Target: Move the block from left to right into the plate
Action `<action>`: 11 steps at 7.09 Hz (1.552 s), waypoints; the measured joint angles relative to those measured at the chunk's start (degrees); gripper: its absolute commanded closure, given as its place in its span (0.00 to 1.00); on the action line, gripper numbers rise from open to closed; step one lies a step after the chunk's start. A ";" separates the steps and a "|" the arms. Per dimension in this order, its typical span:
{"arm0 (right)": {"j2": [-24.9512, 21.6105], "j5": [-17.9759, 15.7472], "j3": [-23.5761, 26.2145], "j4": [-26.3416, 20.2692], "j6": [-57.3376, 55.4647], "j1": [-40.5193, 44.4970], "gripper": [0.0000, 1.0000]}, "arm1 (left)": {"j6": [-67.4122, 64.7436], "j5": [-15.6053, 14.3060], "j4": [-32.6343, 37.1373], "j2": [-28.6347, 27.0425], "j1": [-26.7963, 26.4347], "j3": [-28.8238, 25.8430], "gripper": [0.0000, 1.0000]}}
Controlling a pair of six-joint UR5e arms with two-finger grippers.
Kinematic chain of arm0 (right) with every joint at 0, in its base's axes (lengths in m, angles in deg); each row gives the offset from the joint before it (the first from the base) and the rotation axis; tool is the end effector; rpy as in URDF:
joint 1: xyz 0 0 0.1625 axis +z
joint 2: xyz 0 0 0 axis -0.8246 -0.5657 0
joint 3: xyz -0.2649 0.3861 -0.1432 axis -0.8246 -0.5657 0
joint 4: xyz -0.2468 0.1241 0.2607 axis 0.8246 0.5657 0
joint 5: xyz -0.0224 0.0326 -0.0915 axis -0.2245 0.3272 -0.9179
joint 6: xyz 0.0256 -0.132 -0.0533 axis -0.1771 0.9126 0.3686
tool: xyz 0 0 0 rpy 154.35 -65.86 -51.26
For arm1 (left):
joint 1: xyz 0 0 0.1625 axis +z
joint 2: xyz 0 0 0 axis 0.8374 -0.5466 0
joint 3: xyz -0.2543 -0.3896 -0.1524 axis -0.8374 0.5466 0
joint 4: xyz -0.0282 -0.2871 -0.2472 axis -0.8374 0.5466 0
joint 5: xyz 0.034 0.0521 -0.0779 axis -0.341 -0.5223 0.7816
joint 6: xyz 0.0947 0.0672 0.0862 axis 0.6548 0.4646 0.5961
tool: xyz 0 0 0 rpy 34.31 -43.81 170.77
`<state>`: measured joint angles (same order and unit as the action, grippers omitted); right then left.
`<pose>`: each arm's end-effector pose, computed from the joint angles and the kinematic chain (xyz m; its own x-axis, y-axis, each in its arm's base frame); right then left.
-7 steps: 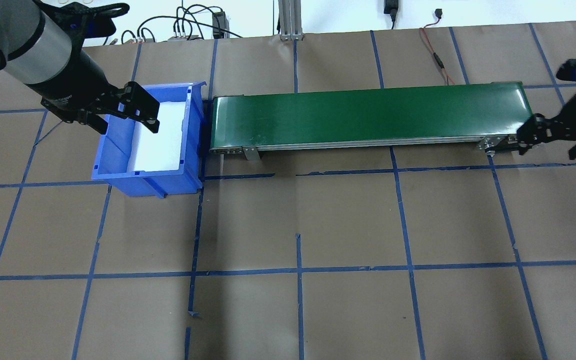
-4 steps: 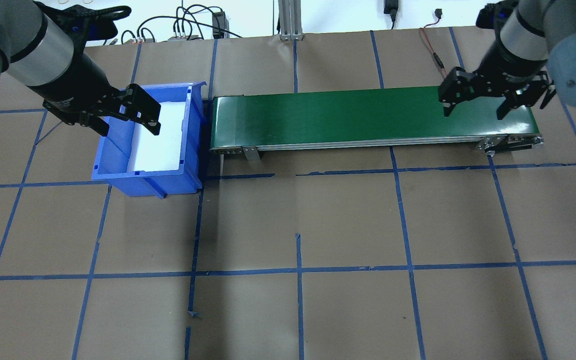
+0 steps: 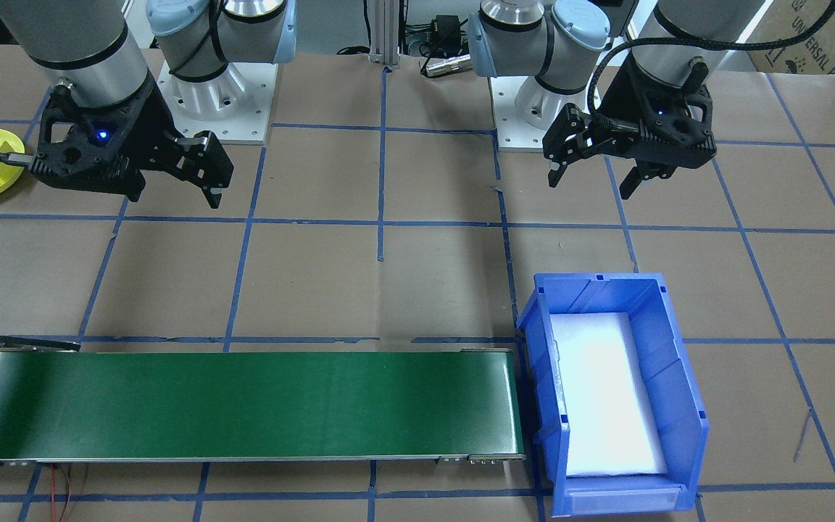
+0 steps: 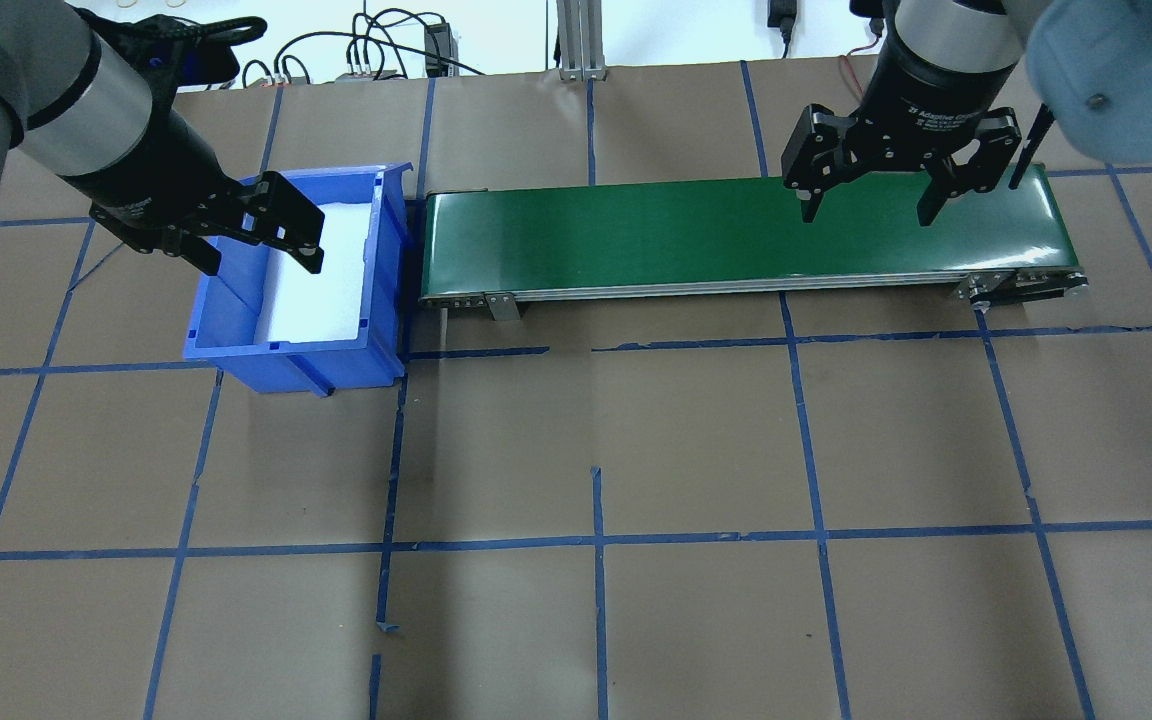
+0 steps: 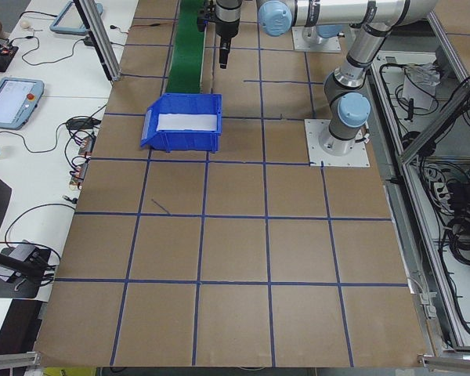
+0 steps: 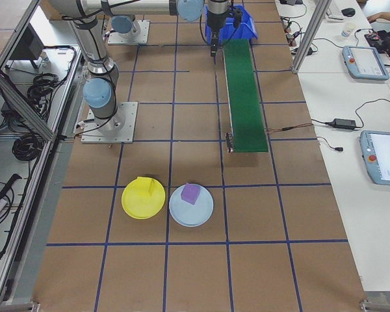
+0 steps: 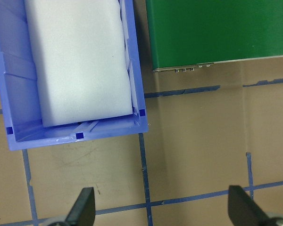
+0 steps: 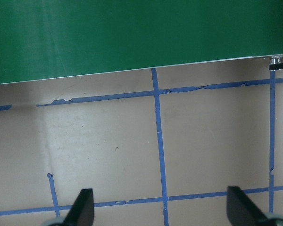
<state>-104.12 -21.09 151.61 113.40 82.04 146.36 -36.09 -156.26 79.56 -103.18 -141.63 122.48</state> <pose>0.1417 -0.4762 0.5035 -0.9957 0.0918 -0.0098 0.0917 0.9957 0.0135 -0.1109 -0.4332 0.5025 -0.9902 0.0945 0.1027 0.0866 0.9931 -0.0785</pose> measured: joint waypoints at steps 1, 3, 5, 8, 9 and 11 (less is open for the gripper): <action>0.04 0.12 0.12 -0.14 0.09 -0.89 0.00 | 0.02 0.00 0.00 -0.01 0.03 0.00 0.00; 0.06 0.23 0.95 0.00 0.33 -1.87 0.00 | 0.03 0.03 0.00 -0.03 0.04 0.00 0.00; 0.16 0.07 1.92 0.24 0.57 -2.70 0.00 | 0.03 0.00 0.00 -0.03 0.07 0.00 0.00; 0.24 0.23 3.05 0.25 0.58 -3.23 0.00 | 0.03 0.03 0.00 -0.03 0.12 0.00 0.00; 0.19 0.19 3.23 0.25 0.55 -3.22 0.00 | 0.03 0.05 0.00 -0.03 0.12 0.00 0.00; -0.01 -0.09 3.23 0.21 0.54 -3.06 0.00 | 0.03 0.00 0.00 -0.03 0.13 0.00 0.00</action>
